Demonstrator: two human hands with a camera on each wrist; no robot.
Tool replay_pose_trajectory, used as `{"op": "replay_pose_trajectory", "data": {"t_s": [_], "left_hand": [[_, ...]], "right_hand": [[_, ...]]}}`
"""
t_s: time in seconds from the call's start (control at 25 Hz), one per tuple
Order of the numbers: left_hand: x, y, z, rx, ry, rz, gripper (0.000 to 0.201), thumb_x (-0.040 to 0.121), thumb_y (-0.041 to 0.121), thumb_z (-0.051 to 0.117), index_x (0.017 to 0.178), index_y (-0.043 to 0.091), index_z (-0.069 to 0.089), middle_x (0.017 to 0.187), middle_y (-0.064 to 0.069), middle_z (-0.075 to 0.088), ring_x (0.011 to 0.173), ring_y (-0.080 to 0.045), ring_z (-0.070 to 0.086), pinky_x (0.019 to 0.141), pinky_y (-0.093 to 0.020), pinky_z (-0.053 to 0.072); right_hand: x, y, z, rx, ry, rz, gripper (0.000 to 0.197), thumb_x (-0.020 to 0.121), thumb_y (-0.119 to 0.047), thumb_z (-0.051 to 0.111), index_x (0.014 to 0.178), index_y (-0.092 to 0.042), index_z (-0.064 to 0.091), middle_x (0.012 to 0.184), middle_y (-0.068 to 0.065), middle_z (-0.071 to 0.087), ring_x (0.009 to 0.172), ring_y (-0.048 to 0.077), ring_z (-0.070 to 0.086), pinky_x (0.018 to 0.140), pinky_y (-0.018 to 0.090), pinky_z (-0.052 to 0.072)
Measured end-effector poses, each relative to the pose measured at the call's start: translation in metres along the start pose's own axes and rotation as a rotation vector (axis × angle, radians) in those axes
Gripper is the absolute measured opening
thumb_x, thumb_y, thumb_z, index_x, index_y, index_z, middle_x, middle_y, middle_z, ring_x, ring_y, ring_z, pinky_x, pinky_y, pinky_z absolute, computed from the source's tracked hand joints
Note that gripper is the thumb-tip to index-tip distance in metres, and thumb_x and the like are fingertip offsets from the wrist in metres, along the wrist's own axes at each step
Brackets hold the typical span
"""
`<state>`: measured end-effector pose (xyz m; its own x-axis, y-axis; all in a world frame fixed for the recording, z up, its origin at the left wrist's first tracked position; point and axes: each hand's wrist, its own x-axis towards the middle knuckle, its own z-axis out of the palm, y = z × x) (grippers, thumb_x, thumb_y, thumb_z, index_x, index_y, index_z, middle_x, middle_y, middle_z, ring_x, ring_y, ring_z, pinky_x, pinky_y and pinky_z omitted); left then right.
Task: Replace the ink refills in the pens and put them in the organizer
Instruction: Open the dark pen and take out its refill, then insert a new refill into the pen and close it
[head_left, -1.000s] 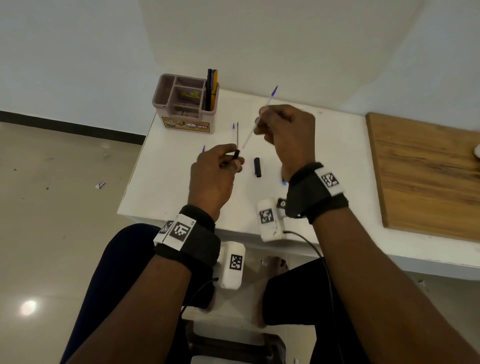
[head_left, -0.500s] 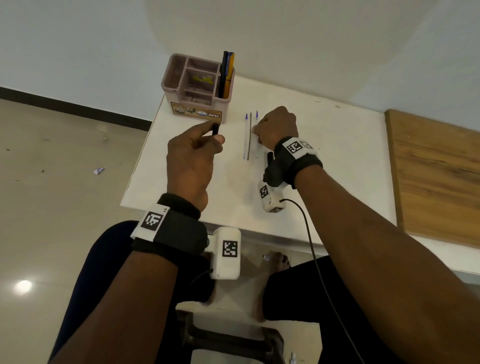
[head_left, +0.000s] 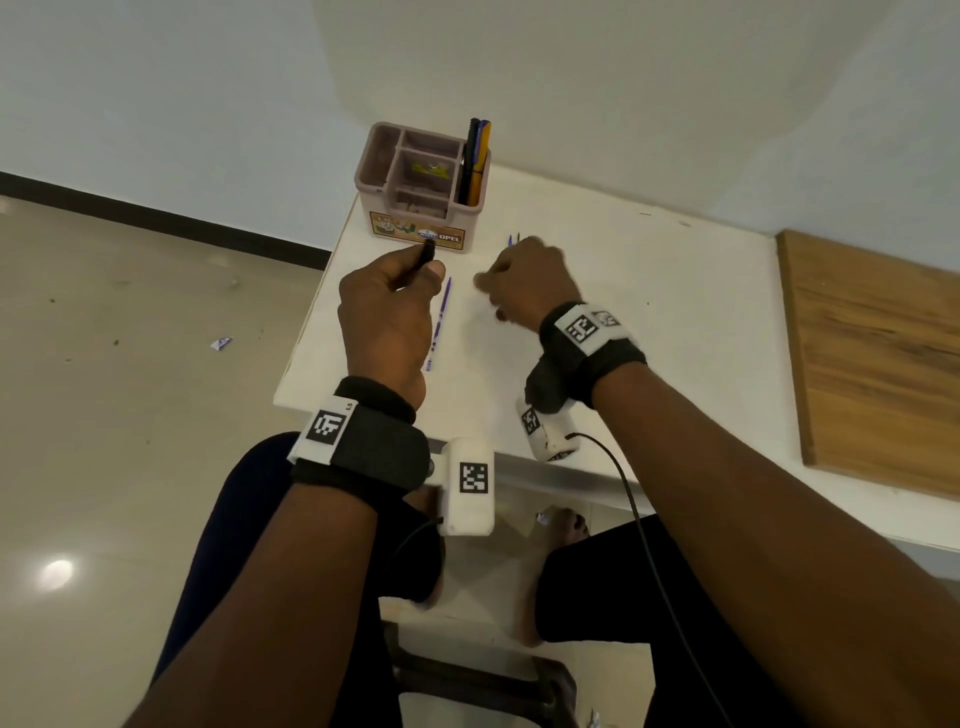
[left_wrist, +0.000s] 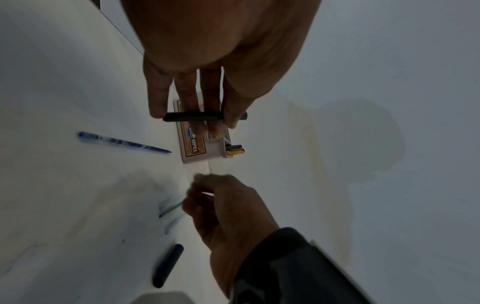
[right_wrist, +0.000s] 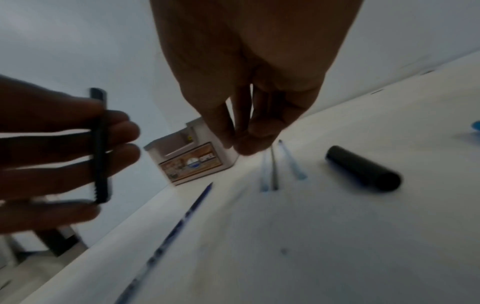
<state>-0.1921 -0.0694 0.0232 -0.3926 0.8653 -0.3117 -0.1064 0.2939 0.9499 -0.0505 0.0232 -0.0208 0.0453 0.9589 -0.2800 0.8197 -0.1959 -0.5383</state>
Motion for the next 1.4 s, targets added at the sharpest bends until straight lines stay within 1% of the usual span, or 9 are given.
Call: {"op": "replay_pose_trajectory", "data": {"t_s": [0.16, 0.44, 0.64, 0.76, 0.84, 0.92, 1.04, 1.16, 1.4], "left_hand": [[0.001, -0.004, -0.007, 0.003, 0.030, 0.025, 0.032, 0.095, 0.023, 0.074, 0.128, 0.019, 0.075, 0.114, 0.002, 0.079, 0.109, -0.017, 0.073, 0.104, -0.045, 0.057], [0.004, -0.005, -0.003, 0.026, 0.016, 0.034, 0.031, 0.096, 0.022, 0.073, 0.127, 0.020, 0.075, 0.115, 0.004, 0.079, 0.108, -0.016, 0.073, 0.104, -0.046, 0.057], [0.002, -0.006, 0.002, 0.023, -0.024, 0.024, 0.032, 0.096, 0.022, 0.072, 0.128, 0.021, 0.074, 0.118, 0.004, 0.078, 0.111, -0.016, 0.072, 0.104, -0.048, 0.056], [-0.002, -0.007, 0.005, 0.009, -0.064, 0.010, 0.032, 0.096, 0.024, 0.073, 0.128, 0.021, 0.074, 0.116, 0.005, 0.079, 0.110, -0.014, 0.072, 0.104, -0.046, 0.054], [-0.006, -0.008, 0.008, 0.015, -0.110, -0.001, 0.032, 0.096, 0.024, 0.073, 0.128, 0.021, 0.074, 0.113, 0.004, 0.079, 0.106, -0.012, 0.073, 0.099, -0.040, 0.055], [-0.014, -0.010, 0.015, 0.026, -0.185, -0.009, 0.032, 0.096, 0.023, 0.072, 0.128, 0.020, 0.073, 0.111, 0.003, 0.079, 0.102, -0.011, 0.074, 0.088, -0.033, 0.055], [-0.031, -0.015, 0.030, 0.080, -0.312, 0.000, 0.031, 0.096, 0.023, 0.073, 0.126, 0.021, 0.074, 0.108, 0.002, 0.080, 0.100, -0.011, 0.075, 0.078, -0.028, 0.054], [-0.048, -0.022, 0.047, 0.155, -0.428, 0.027, 0.030, 0.097, 0.023, 0.071, 0.127, 0.020, 0.074, 0.107, 0.002, 0.080, 0.100, -0.011, 0.076, 0.077, -0.027, 0.054], [-0.064, -0.028, 0.072, 0.250, -0.502, 0.022, 0.031, 0.099, 0.024, 0.069, 0.129, 0.020, 0.073, 0.112, 0.000, 0.079, 0.101, -0.013, 0.075, 0.080, -0.025, 0.054]], "right_hand": [[-0.020, -0.023, 0.031, -0.182, -0.095, -0.059, 0.051, 0.090, -0.055, 0.073, 0.101, -0.006, 0.065, 0.095, 0.010, 0.065, 0.093, 0.029, 0.067, 0.083, 0.038, 0.056], [-0.020, -0.041, 0.027, -0.317, -0.071, -0.099, 0.035, 0.096, -0.021, 0.071, 0.124, -0.004, 0.058, 0.126, 0.017, 0.063, 0.115, 0.034, 0.064, 0.092, 0.035, 0.050], [-0.025, -0.036, 0.023, -0.258, -0.133, -0.081, 0.044, 0.088, -0.034, 0.079, 0.117, -0.007, 0.059, 0.112, 0.012, 0.065, 0.099, 0.028, 0.063, 0.080, 0.033, 0.049], [-0.032, -0.012, 0.008, -0.027, -0.074, 0.022, 0.047, 0.090, -0.047, 0.070, 0.102, -0.002, 0.065, 0.093, 0.012, 0.071, 0.083, 0.027, 0.071, 0.082, 0.039, 0.060], [-0.043, 0.007, -0.010, 0.206, 0.027, 0.064, 0.045, 0.097, -0.040, 0.059, 0.095, 0.004, 0.068, 0.087, 0.017, 0.075, 0.069, 0.026, 0.073, 0.074, 0.038, 0.061], [-0.058, 0.024, -0.032, 0.407, 0.123, 0.097, 0.033, 0.100, -0.030, 0.054, 0.094, -0.001, 0.067, 0.084, 0.012, 0.077, 0.057, 0.019, 0.068, 0.065, 0.034, 0.056], [-0.082, 0.040, -0.062, 0.658, 0.256, 0.074, 0.014, 0.096, -0.020, 0.060, 0.092, -0.009, 0.067, 0.081, 0.005, 0.078, 0.058, 0.015, 0.070, 0.063, 0.029, 0.056], [-0.098, 0.056, -0.079, 0.789, 0.390, 0.016, 0.004, 0.089, -0.015, 0.065, 0.090, -0.012, 0.067, 0.083, 0.009, 0.079, 0.066, 0.019, 0.074, 0.066, 0.032, 0.058], [-0.114, 0.079, -0.092, 0.920, 0.494, -0.096, 0.018, 0.087, -0.010, 0.068, 0.100, 0.002, 0.065, 0.088, 0.012, 0.079, 0.077, 0.027, 0.077, 0.073, 0.032, 0.061]]}}
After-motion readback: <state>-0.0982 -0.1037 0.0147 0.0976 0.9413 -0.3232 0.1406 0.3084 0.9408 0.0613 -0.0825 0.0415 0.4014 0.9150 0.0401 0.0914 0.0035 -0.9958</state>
